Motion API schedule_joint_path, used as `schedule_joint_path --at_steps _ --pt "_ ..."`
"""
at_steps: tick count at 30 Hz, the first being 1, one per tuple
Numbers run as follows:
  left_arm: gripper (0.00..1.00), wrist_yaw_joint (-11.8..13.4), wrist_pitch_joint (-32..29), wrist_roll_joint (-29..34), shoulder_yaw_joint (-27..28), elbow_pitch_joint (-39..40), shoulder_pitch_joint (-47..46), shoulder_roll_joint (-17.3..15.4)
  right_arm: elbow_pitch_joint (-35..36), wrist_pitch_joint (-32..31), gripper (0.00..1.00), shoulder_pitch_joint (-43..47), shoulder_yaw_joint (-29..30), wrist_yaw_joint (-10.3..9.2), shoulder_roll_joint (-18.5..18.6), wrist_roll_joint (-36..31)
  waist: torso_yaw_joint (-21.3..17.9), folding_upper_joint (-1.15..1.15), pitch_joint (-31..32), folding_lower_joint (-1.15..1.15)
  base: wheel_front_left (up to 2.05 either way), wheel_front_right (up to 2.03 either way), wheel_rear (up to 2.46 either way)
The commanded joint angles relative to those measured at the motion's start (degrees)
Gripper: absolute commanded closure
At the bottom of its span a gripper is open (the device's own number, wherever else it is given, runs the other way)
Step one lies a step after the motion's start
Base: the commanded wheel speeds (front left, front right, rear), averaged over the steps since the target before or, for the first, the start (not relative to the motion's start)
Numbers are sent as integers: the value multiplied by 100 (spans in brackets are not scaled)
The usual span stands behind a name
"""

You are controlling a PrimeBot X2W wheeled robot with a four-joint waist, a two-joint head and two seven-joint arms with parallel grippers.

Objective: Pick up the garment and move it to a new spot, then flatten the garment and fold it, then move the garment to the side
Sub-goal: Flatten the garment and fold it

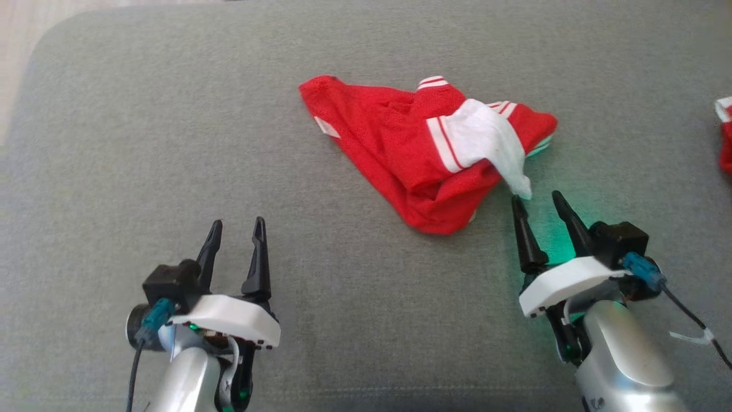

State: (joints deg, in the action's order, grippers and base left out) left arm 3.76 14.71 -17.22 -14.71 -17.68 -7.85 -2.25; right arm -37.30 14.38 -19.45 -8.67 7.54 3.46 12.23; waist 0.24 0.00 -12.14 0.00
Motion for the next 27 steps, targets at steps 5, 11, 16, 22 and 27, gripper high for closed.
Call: schedule_joint_path --at_steps 5,11,16,22,27 --pt "0 -18 29 46 152 235 -171 -63 -81 62 0 -328 85 -5 -58 -268 189 0 -77 0 0 0 0" --pt "0 -23 29 41 125 265 -219 -63 -231 62 0 -547 202 -5 -58 -487 298 0 -185 0 0 0 0" --pt "0 -11 29 -6 100 258 -217 -63 -197 62 100 -643 358 -5 -58 -537 310 0 -174 0 0 0 0" --pt "0 -13 29 -99 107 258 -148 -63 193 62 100 -604 577 -5 -58 -632 170 0 2 0 0 0 0" --pt "0 -13 29 -164 52 243 -93 -63 740 62 100 -642 709 -5 -57 -731 52 0 163 0 0 0 0"
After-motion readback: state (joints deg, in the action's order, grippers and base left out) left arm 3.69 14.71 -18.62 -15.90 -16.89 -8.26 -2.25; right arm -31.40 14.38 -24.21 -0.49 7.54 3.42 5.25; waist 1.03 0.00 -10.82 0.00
